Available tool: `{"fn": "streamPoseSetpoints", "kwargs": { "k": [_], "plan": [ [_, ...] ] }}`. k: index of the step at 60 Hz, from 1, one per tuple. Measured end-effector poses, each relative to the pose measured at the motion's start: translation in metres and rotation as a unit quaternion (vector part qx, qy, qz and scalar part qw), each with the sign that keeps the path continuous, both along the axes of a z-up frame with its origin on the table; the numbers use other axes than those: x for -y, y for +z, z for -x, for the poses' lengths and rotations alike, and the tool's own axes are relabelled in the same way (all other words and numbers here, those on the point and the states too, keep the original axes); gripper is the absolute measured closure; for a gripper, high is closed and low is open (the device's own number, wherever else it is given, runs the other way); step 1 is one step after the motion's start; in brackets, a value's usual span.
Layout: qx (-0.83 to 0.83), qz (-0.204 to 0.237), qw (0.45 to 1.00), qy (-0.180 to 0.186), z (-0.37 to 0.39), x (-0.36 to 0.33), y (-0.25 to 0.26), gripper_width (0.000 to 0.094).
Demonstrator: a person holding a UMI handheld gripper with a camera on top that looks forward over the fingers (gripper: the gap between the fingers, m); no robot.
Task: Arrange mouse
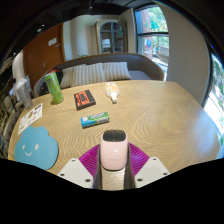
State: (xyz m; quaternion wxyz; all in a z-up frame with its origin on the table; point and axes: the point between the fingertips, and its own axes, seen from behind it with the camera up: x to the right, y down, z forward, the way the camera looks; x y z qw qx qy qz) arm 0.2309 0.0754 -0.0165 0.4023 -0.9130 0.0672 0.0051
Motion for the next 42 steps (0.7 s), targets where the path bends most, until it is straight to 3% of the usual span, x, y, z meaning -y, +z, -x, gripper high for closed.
{"fn": "streamPoseSetpoints", "kwargs": {
  "k": [7,12,19,25,32,42],
  "plan": [
    [-0.015,0.02,0.999,-0.028,-0.006,0.016,0.008,0.0562],
    [-0.008,-0.012,0.999,-0.05,-0.004,0.015,0.051,0.0565],
    [-0.005,-0.087,0.996,-0.028,0.06,-0.005,0.135,0.0566],
    [-0.015,-0.127,0.992,0.008,0.151,-0.012,0.168,0.0566],
    [-0.044,-0.121,0.991,0.046,0.251,-0.006,0.136,0.0567],
    [0.002,-0.058,0.996,0.069,0.301,0.008,0.056,0.0567]
  ]
}}
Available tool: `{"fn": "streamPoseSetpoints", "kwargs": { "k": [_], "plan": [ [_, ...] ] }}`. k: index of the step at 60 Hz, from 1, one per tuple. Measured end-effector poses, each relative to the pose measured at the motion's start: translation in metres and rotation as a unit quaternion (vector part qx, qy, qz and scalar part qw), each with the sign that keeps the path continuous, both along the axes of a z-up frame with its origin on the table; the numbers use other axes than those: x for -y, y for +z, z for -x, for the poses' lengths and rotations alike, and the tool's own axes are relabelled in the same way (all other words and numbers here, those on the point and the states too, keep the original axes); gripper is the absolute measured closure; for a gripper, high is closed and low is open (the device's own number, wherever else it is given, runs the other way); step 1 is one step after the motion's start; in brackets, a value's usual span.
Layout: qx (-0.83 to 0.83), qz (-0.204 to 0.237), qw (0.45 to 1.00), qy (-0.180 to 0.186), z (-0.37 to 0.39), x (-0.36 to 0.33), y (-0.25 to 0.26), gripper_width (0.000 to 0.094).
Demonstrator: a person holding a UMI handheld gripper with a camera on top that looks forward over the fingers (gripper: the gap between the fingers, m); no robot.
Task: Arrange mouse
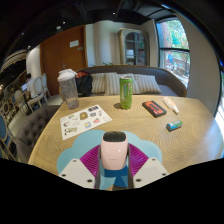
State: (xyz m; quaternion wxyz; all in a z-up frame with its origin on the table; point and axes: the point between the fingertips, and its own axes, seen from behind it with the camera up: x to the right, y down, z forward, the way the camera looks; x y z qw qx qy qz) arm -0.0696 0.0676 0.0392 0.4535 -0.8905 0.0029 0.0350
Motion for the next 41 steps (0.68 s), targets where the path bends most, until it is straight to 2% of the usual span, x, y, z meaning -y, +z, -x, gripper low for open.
{"fn": "streamPoseSetpoints", "kwargs": {
  "k": [8,9,10,13,20,22,27,30,41],
  "plan": [
    [0.008,0.034,0.999,0.005,0.019,0.012,-0.045,0.0557],
    [0.011,0.042,0.999,0.006,0.017,0.014,-0.05,0.0544],
    [0.012,0.024,1.0,0.004,0.018,0.01,-0.048,0.0538],
    [0.01,0.02,1.0,-0.004,0.017,0.01,-0.049,0.0486],
    [0.014,0.058,0.998,0.01,0.018,0.016,-0.052,0.0405],
    [0.011,0.073,0.997,0.012,0.018,0.022,-0.052,0.034],
    [0.004,0.087,0.996,0.011,0.016,0.038,-0.041,0.0074],
    [0.005,0.098,0.995,0.008,0.01,0.054,-0.032,0.0114],
    [0.004,0.146,0.989,-0.02,-0.031,0.134,-0.011,0.0087]
  ]
}}
